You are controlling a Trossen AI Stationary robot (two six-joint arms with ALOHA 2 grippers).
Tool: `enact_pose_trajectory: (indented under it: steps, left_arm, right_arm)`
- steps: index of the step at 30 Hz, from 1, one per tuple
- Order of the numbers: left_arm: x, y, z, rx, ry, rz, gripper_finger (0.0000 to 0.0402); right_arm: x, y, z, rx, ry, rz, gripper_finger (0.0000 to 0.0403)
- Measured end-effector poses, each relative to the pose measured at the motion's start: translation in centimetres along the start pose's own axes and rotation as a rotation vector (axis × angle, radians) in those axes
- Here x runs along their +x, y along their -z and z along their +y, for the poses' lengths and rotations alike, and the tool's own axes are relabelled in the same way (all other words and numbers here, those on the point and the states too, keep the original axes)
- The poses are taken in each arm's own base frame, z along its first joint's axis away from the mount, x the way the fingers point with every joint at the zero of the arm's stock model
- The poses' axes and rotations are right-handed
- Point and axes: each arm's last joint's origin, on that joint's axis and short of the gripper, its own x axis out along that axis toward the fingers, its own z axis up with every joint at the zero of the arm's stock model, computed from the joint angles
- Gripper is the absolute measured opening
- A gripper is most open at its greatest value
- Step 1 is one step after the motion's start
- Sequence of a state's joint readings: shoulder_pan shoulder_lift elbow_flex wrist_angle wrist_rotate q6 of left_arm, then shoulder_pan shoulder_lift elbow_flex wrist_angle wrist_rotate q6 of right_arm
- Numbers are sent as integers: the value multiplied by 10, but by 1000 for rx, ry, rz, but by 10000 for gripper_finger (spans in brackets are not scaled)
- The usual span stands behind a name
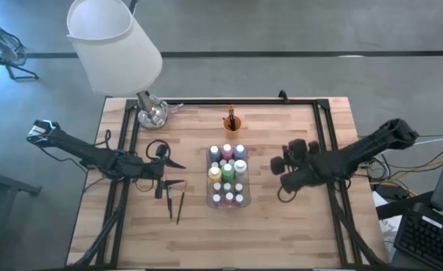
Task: Pick & Place Paint Supplies
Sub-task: Put the gray paintbrush into the yellow cup
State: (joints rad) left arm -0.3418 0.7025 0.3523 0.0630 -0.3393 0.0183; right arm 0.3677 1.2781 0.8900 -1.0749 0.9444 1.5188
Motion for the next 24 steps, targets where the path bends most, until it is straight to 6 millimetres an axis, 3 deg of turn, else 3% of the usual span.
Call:
enact_pose_trajectory:
  steps: [16,24]
  left_arm:
    - [0,0,0,0,0,1,223]
    - [0,0,0,0,0,0,222]
  right_arm:
    - [60,-67,4,-131,5,-221,8]
    - [85,-116,-1,-181,-154,-350,8]
